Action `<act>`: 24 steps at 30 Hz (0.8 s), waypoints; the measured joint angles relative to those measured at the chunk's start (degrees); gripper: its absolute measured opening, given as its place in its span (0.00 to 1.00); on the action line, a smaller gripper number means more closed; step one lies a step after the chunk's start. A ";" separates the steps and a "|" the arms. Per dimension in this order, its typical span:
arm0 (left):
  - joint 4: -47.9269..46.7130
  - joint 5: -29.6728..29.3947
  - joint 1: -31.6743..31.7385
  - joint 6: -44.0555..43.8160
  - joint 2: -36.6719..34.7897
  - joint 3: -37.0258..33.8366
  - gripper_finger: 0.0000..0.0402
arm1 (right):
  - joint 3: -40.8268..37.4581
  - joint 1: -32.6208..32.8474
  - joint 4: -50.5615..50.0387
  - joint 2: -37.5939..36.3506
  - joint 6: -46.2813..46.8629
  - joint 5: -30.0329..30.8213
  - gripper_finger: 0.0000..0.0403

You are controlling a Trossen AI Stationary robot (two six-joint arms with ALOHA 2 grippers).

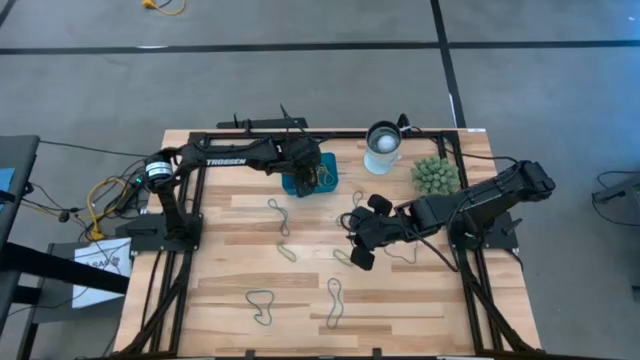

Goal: Pick and place items into bin
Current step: Put the blue rubber band into the blue bin

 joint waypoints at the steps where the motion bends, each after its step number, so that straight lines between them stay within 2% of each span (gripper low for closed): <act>1: -1.45 0.19 -0.20 -1.25 -0.08 0.74 0.31 | 0.00 -0.54 -0.19 0.00 -0.04 -0.50 0.24; 6: -13.32 0.49 -1.67 -4.79 -1.39 6.57 0.30 | 0.00 -2.54 -5.21 0.02 -0.01 -0.76 0.24; 12: -13.45 -4.01 -5.66 -4.62 -9.19 9.64 0.29 | -0.07 -4.29 -6.89 5.58 -0.08 0.36 0.24; 18: -12.88 -10.62 -9.98 -4.74 -20.31 8.91 0.29 | -0.09 -6.84 -7.24 12.33 -0.03 -0.89 0.22; 24: -12.53 -14.51 -13.36 -7.72 -32.14 2.06 0.29 | -0.09 -8.53 -15.09 12.04 -0.02 -2.20 0.19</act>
